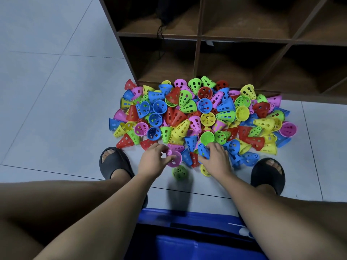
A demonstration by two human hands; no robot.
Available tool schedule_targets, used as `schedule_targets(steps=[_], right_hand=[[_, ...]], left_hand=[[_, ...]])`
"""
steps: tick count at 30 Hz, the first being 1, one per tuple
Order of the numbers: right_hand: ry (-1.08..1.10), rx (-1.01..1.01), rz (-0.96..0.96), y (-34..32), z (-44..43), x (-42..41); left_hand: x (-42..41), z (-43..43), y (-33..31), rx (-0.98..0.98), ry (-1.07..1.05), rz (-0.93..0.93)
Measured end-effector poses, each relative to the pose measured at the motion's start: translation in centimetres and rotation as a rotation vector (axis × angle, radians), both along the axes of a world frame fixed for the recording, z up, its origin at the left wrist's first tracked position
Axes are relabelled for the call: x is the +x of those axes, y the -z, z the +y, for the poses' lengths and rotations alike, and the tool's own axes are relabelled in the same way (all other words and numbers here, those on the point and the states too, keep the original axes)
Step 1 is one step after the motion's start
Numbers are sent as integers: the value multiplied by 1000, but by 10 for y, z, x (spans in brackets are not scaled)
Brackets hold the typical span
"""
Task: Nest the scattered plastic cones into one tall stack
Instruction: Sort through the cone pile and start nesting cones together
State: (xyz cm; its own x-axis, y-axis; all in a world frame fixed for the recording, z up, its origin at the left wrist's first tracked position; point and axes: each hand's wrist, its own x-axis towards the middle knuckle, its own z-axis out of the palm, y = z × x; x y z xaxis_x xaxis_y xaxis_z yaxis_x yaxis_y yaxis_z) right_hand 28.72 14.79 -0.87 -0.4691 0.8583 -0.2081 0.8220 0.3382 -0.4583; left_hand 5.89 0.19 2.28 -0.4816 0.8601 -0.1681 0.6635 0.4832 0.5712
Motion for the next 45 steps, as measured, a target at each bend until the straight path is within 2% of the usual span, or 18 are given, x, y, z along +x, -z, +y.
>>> schedule_targets(steps=[6, 12, 18, 23, 27, 33, 41, 45], right_hand=[[112, -17, 215, -16, -15, -10], [61, -169, 322, -27, -46, -31], [-26, -245, 223, -15, -62, -35], [-95, -217, 195, 3, -65, -29], [-111, -30, 142, 15, -58, -13], [-43, 133, -167, 30, -52, 27], [-30, -10, -290, 45, -58, 56], [-39, -114, -280, 50, -61, 62]], left_hand=[[36, 4, 10, -78, 124, 11], [52, -3, 33, -183, 69, -107], [27, -17, 42, -255, -13, -103], [-14, -16, 52, -204, -127, -82], [-44, -4, 56, -113, -197, 18], [-62, 12, 70, -147, -232, 126], [-49, 6, 84, -296, -307, 83], [-31, -12, 92, -394, -245, -61]])
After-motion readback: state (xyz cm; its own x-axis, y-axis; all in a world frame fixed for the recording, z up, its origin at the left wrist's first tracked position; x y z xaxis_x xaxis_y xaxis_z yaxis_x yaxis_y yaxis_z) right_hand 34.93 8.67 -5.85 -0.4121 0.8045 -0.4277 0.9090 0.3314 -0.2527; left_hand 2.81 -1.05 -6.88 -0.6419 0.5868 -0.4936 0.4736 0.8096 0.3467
